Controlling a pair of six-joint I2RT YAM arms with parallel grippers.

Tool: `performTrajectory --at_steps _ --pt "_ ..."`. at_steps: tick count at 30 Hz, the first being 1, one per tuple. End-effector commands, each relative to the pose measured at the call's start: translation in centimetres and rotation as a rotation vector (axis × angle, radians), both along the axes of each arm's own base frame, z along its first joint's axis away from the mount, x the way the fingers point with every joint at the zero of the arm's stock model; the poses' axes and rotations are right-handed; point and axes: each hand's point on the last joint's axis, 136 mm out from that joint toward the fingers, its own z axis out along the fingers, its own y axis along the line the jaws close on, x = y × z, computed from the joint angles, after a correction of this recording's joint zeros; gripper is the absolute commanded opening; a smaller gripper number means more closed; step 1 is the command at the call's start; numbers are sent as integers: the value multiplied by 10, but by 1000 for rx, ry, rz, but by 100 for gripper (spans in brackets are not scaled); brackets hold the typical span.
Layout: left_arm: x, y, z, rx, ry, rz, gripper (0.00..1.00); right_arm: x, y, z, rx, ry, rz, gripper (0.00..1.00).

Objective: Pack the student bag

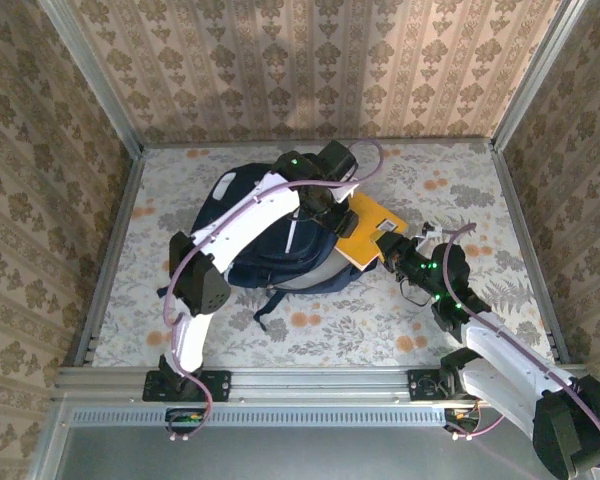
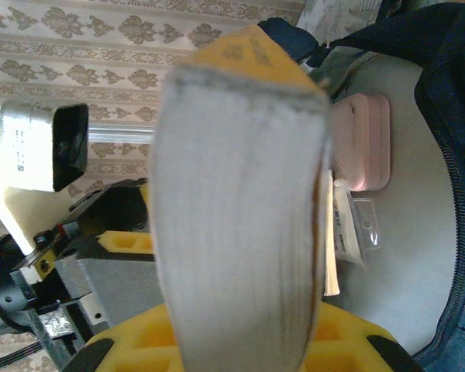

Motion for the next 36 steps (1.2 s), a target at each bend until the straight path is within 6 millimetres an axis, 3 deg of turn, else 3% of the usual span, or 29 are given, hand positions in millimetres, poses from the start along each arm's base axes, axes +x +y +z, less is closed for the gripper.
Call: performTrajectory --at_steps 1,5,9,13,15,21,25,28,31,36 --pt "11 -1 3 9 -33 12 62 -10 5 70 102 -232 49 0" --pt "12 -5 -4 16 -29 2 28 -11 4 71 102 -237 44 0" --pt "11 -6 4 -9 -50 -15 1 -11 4 70 93 -242 44 0" --pt "4 -10 28 -148 3 -22 0 -10 -2 56 43 -207 9 0" --pt "3 -3 49 -235 25 -2 0 -11 -6 46 0 -189 -11 0" --pt "12 45 117 -371 -61 77 0 -24 -5 6 -168 -116 47 0" --pt "13 74 135 -355 -129 123 0 -34 -7 -30 -217 -56 68 0" --pt "13 89 142 -363 -146 153 0 -41 -8 -44 -219 -36 81 0" --pt "11 94 144 -368 -145 157 0 -44 -8 -39 -221 -58 87 0" --pt "8 90 141 -381 -117 146 0 -40 2 -10 -159 -101 119 0"
